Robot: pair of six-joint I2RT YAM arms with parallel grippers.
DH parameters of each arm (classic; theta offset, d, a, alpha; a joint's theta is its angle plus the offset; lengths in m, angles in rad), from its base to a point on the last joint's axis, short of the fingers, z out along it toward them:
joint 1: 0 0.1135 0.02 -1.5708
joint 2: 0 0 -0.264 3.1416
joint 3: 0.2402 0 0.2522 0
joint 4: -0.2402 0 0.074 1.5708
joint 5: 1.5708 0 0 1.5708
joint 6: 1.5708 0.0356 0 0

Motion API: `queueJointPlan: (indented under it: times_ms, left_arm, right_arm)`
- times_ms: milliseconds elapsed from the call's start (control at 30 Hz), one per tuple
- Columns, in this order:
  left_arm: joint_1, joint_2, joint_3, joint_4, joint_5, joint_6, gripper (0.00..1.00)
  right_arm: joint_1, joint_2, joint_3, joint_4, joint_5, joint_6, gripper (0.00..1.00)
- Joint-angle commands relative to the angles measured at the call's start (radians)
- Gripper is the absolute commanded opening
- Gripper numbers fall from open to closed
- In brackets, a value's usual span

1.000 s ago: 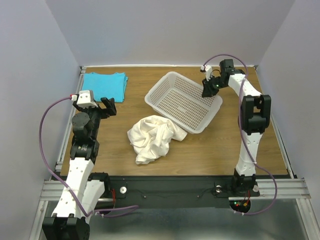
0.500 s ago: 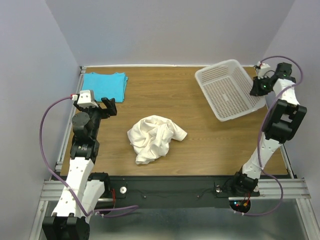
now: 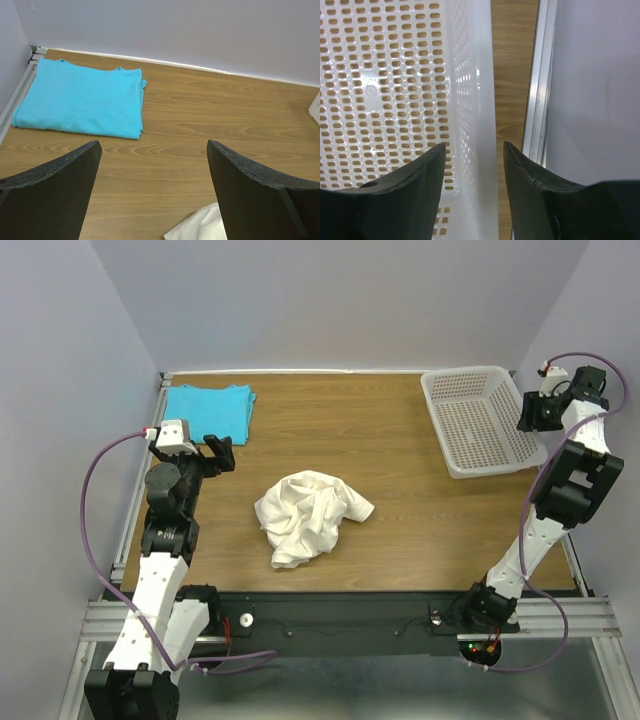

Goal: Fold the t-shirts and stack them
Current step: Move the tshirt to the center of the board

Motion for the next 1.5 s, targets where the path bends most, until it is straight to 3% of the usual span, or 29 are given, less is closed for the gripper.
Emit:
queueJointPlan:
  times_ms: [0,300,433,567,667,700,733,933,1100,1300,1467]
  left_arm:
    - [-0.006,-0.011,0.004,0.068,0.013,-0.005,0.99]
    - [-0.006,-0.009,0.005,0.072,0.015,-0.005,0.99]
    - [-0.006,-0.008,0.002,0.071,0.016,-0.005,0.99]
    - [-0.006,-0.009,0.004,0.069,0.012,-0.008,0.99]
    - [-0.006,-0.012,0.004,0.069,0.015,-0.008,0.99]
    - [-0.006,-0.014,0.002,0.069,0.012,-0.007,0.99]
    - [-0.006,-0.016,0.002,0.068,0.012,-0.008,0.99]
    - [-0.005,-0.022,0.002,0.066,0.010,-0.008,0.99]
    - [-0.006,-0.025,0.004,0.066,0.012,-0.005,0.99]
    - [-0.005,-0.026,0.004,0.068,0.015,-0.005,0.99]
    - [-0.005,-0.022,0.004,0.068,0.015,-0.004,0.99]
  right_arm:
    - [0.005,-0.016,0.065,0.067,0.037,0.029,0.60]
    - [0.049,-0.148,-0.016,0.047,-0.043,-0.022,0.65]
    - [0.135,-0.241,-0.112,0.038,-0.042,-0.048,0.66]
    - [0.222,-0.283,-0.158,0.033,-0.022,0.033,0.69]
    - [0.310,-0.306,-0.201,0.029,-0.034,0.111,0.85]
    - [0.331,-0.315,-0.227,0.032,-0.049,0.133,1.00]
    - [0.353,-0.314,-0.234,0.033,-0.039,0.194,1.00]
    - [0.514,-0.257,-0.220,0.073,0.249,0.421,1.00]
    - [0.611,-0.208,-0.257,0.105,0.457,0.461,0.98]
    - [0.666,-0.185,-0.313,0.156,0.579,0.452,0.75]
    - [0.681,-0.156,-0.329,0.183,0.710,0.434,0.62]
